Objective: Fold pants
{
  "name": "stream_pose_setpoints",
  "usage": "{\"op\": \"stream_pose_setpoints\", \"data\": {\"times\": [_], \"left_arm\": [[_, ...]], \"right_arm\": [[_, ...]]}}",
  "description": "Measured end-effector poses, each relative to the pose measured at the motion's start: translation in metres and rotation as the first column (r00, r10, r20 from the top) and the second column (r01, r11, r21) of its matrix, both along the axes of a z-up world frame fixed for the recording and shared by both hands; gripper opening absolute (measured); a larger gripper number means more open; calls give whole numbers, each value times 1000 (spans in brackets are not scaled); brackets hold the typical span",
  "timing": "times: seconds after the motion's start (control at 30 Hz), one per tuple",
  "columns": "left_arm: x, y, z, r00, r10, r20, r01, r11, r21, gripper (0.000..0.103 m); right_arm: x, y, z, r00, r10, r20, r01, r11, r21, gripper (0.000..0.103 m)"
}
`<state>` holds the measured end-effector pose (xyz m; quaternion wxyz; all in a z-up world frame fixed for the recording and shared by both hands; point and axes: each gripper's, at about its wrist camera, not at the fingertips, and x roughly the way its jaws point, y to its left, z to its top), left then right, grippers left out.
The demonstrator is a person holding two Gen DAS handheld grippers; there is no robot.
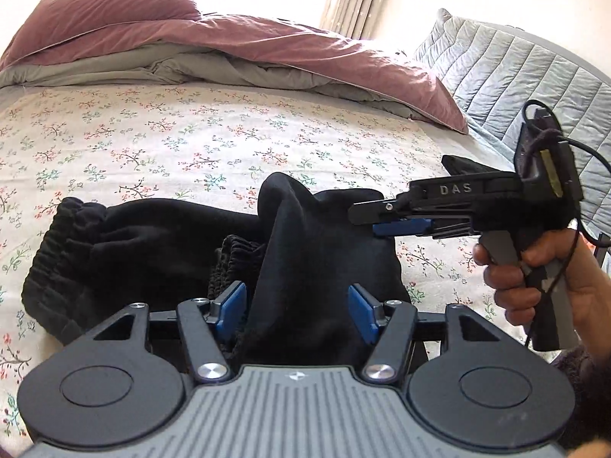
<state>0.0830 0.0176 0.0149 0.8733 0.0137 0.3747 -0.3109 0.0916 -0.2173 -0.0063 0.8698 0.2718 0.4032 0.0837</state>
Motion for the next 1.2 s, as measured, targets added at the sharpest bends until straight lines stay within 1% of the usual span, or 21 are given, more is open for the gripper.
{"op": "stream_pose_setpoints", "data": {"times": [0.07,0.13,0.2,0.23,0.3,0.37,0.4,0.47,0.57,0.63,0.73,0.83,0.93,1.0,1.07,1.13,1.17,1.2], "left_arm": [[7,-11,-8,1000,-3,-8,3,1000,30,69],[13,-18,-17,1000,14,-16,-14,999,43,65],[22,-23,-25,998,57,-27,-56,998,43,51],[21,-23,-26,997,78,-26,-77,997,31,47],[20,-22,-23,995,95,-15,-95,995,-6,30],[17,-22,-20,994,106,3,-106,994,-27,23],[17,-24,-18,994,111,14,-111,993,-29,20],[13,-23,-10,992,121,37,-120,992,-36,19],[10,-11,9,990,122,67,-117,990,-77,19],[13,0,21,987,130,92,-122,989,-83,19],[20,22,33,978,165,130,-156,985,-76,19],[33,50,35,966,225,130,-217,973,-75,19],[48,78,23,947,300,113,-294,954,-61,19],[60,95,9,937,342,76,-339,939,-51,19],[75,106,-10,930,365,36,-364,931,-25,19],[86,113,-32,931,364,-6,-364,931,-20,24],[88,116,-37,933,359,-13,-359,933,-36,30],[87,122,-39,935,354,-21,-355,932,-76,36]], "right_arm": [[-9,-3,-1,1000,1,-2,-1,1000,-4,56],[-16,-4,2,1000,8,4,-8,1000,-16,56],[-20,-4,4,1000,15,9,-14,999,-34,59],[-22,-3,5,1000,18,9,-18,999,-45,62],[-25,-4,6,1000,20,11,-19,997,-72,63],[-28,-6,6,1000,14,14,-13,995,-99,65],[-29,-7,7,1000,8,16,-6,994,-109,66],[-32,-10,8,1000,-1,21,4,992,-123,67],[-36,-14,10,999,-14,32,18,991,-129,68],[-38,-15,11,999,-15,36,19,991,-130,69],[-40,-14,11,999,-4,35,8,991,-134,69],[-41,-10,7,1000,10,26,-6,989,-150,69],[-40,-6,1,1000,20,9,-18,987,-159,69],[-39,-2,-2,1000,27,-1,-26,986,-164,69],[-38,2,-6,999,38,-11,-39,985,-170,69],[-36,6,-10,998,51,-22,-54,983,-176,69],[-35,8,-12,998,59,-30,-63,982,-179,69],[-34,10,-15,997,66,-38,-72,981,-181,69]]}}
